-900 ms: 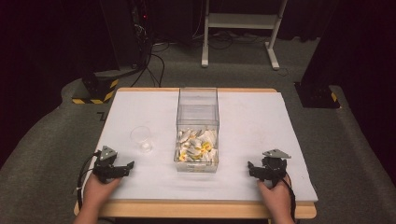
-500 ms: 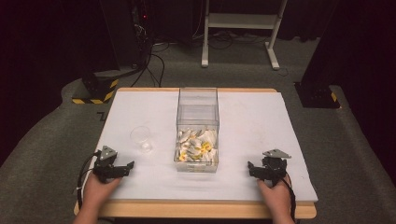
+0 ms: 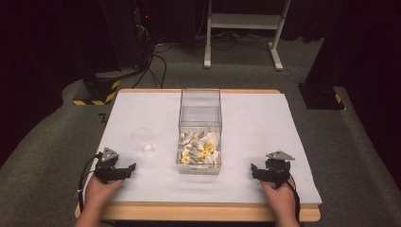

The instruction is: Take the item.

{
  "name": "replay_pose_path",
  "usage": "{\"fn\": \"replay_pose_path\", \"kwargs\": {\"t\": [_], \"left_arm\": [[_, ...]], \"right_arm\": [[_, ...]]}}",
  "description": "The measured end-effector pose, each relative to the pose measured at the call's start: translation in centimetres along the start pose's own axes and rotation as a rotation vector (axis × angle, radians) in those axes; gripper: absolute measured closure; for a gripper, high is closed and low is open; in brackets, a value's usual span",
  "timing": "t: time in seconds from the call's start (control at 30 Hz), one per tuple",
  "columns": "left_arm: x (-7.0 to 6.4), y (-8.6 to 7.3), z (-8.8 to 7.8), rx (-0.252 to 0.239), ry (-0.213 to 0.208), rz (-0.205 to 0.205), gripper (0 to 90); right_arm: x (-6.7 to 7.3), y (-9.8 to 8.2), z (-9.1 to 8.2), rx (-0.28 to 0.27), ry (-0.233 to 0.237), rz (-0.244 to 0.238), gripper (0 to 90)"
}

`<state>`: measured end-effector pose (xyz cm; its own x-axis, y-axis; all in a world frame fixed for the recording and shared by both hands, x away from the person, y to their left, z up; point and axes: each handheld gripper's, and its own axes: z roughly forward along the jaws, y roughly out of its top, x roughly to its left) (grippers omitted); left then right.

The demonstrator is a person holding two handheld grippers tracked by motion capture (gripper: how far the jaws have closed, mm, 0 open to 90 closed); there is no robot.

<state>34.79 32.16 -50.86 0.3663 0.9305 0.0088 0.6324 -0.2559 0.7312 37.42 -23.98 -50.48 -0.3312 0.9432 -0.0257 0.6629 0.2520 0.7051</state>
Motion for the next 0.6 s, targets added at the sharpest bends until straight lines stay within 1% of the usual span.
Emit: {"fn": "replay_pose_path", "kwargs": {"t": [0.2, 0.23, 0.27, 0.3, 0.43, 0.5, 0.6], "left_arm": [[-0.1, 0.1, 0.0, 0.011, -0.004, 0.002, 15.7], [-0.1, 0.2, -0.1, 0.015, -0.003, 0.009, 15.6], [-0.1, 0.3, -0.1, 0.013, -0.001, 0.004, 15.4], [-0.2, 0.4, -0.3, -0.004, -0.007, 0.002, 14.9], [-0.5, 0.4, -0.4, -0.015, -0.018, 0.016, 14.8], [-0.7, 0.4, -0.5, -0.025, -0.03, 0.017, 14.9], [-1.2, 0.4, -0.7, -0.034, -0.046, 0.028, 14.9]], "right_arm": [[0.0, 0.0, 0.0, -0.001, -0.001, -0.003, 10.2], [0.0, 0.0, 0.0, -0.001, 0.002, 0.0, 10.2], [0.0, 0.0, 0.0, 0.0, 0.002, 0.0, 10.2], [0.0, 0.0, 0.0, -0.001, 0.002, -0.001, 10.2], [0.0, 0.0, 0.0, -0.001, 0.001, 0.002, 10.2], [0.0, 0.0, 0.0, -0.002, 0.001, 0.001, 10.2], [0.0, 0.0, 0.0, -0.002, 0.001, 0.001, 10.2]]}}
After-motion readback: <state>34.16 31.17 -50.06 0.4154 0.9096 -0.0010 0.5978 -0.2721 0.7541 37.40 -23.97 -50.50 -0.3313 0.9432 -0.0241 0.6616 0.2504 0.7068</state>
